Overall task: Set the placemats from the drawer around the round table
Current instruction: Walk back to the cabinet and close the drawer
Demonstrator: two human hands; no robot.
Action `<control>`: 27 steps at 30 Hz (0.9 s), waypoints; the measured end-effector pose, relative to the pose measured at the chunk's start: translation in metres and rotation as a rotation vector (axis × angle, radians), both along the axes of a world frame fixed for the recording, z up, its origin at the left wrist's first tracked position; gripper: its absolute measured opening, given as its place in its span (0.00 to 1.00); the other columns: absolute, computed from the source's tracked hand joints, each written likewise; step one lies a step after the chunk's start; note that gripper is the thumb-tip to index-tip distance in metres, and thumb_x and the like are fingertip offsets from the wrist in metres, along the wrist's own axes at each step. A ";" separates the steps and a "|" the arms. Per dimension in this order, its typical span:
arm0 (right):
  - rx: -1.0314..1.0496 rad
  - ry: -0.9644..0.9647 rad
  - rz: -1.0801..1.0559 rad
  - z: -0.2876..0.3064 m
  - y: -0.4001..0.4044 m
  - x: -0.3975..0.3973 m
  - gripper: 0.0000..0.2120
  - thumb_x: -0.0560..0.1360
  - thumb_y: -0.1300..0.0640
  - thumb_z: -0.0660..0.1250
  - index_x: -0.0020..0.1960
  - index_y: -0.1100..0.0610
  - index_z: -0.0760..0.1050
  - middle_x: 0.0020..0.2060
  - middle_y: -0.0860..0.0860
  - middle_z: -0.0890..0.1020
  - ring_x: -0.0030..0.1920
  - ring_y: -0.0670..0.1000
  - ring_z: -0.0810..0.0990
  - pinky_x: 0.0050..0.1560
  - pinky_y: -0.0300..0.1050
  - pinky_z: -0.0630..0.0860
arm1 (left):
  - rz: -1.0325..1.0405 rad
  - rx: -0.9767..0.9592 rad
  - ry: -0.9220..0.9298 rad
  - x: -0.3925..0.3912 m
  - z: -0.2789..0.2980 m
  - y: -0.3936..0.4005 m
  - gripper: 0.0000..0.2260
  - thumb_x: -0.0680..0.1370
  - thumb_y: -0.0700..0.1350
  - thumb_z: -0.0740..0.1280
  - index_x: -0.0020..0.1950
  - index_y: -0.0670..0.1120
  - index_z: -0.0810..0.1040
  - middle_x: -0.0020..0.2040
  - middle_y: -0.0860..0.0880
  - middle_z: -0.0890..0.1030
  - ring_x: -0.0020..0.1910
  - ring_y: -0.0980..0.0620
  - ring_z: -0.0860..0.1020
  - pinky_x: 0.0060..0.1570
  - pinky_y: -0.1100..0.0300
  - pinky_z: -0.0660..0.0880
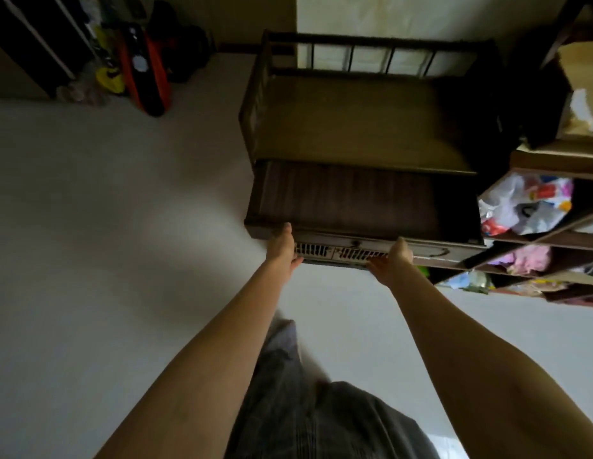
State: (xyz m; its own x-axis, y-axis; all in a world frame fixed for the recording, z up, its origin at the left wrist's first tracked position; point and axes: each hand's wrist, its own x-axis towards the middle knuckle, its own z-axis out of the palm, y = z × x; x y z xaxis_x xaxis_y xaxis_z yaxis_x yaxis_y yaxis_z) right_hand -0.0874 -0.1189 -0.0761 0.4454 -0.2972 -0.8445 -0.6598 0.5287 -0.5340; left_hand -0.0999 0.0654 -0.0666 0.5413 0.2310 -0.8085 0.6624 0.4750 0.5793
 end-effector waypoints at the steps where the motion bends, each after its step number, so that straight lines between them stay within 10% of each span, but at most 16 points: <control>1: 0.048 -0.010 -0.067 -0.006 0.003 0.005 0.16 0.78 0.43 0.58 0.56 0.56 0.68 0.52 0.58 0.76 0.53 0.58 0.78 0.62 0.54 0.75 | 0.028 -0.056 0.017 0.006 -0.003 0.000 0.22 0.81 0.53 0.60 0.73 0.46 0.63 0.68 0.40 0.71 0.66 0.40 0.72 0.64 0.48 0.72; 4: 0.092 -0.017 -0.163 -0.016 0.010 0.018 0.22 0.76 0.42 0.62 0.63 0.56 0.69 0.56 0.57 0.76 0.55 0.57 0.77 0.64 0.55 0.72 | 0.089 -0.171 0.053 0.026 -0.009 0.001 0.24 0.81 0.52 0.61 0.74 0.44 0.61 0.68 0.39 0.70 0.67 0.39 0.72 0.66 0.47 0.71; 7: 0.175 -0.022 -0.245 -0.017 0.013 0.029 0.08 0.76 0.56 0.64 0.49 0.60 0.71 0.44 0.58 0.74 0.41 0.54 0.75 0.49 0.52 0.78 | 0.135 -0.178 0.095 0.042 -0.014 0.001 0.23 0.82 0.49 0.61 0.74 0.43 0.61 0.68 0.38 0.68 0.65 0.39 0.72 0.62 0.47 0.74; 13: 0.084 -0.002 -0.126 -0.015 0.005 0.046 0.09 0.78 0.62 0.60 0.57 0.62 0.67 0.57 0.63 0.73 0.59 0.66 0.74 0.57 0.64 0.74 | 0.190 -0.136 0.139 0.058 -0.019 -0.004 0.19 0.82 0.41 0.58 0.74 0.44 0.62 0.68 0.38 0.69 0.64 0.37 0.72 0.62 0.41 0.74; 20: 0.120 -0.010 -0.095 -0.006 0.001 0.081 0.02 0.77 0.64 0.59 0.47 0.61 0.70 0.50 0.62 0.75 0.52 0.63 0.76 0.54 0.65 0.77 | 0.165 -0.090 0.166 0.098 0.001 -0.004 0.15 0.81 0.38 0.60 0.67 0.44 0.66 0.63 0.40 0.70 0.67 0.35 0.68 0.63 0.40 0.72; 23: 0.260 -0.106 -0.232 -0.007 0.001 0.087 0.06 0.77 0.57 0.61 0.50 0.59 0.72 0.46 0.57 0.76 0.44 0.55 0.77 0.46 0.55 0.78 | 0.268 -0.215 0.092 0.106 0.006 -0.010 0.18 0.82 0.48 0.60 0.70 0.44 0.66 0.69 0.40 0.68 0.69 0.37 0.68 0.66 0.41 0.70; 27: 0.458 -0.288 -0.491 -0.025 -0.001 0.071 0.28 0.76 0.36 0.56 0.67 0.55 0.70 0.60 0.56 0.76 0.58 0.57 0.76 0.68 0.63 0.65 | 0.539 -0.529 -0.183 0.089 0.001 -0.021 0.23 0.80 0.60 0.58 0.70 0.50 0.71 0.68 0.43 0.73 0.68 0.39 0.70 0.70 0.39 0.62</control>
State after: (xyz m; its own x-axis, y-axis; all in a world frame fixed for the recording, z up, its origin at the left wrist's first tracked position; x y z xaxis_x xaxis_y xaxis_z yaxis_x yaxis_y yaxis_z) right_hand -0.0168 -0.1194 -0.1011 0.5749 -0.1644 -0.8015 -0.1561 0.9396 -0.3046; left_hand -0.0110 0.0445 -0.0658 0.5997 0.1085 -0.7928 0.1772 0.9482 0.2638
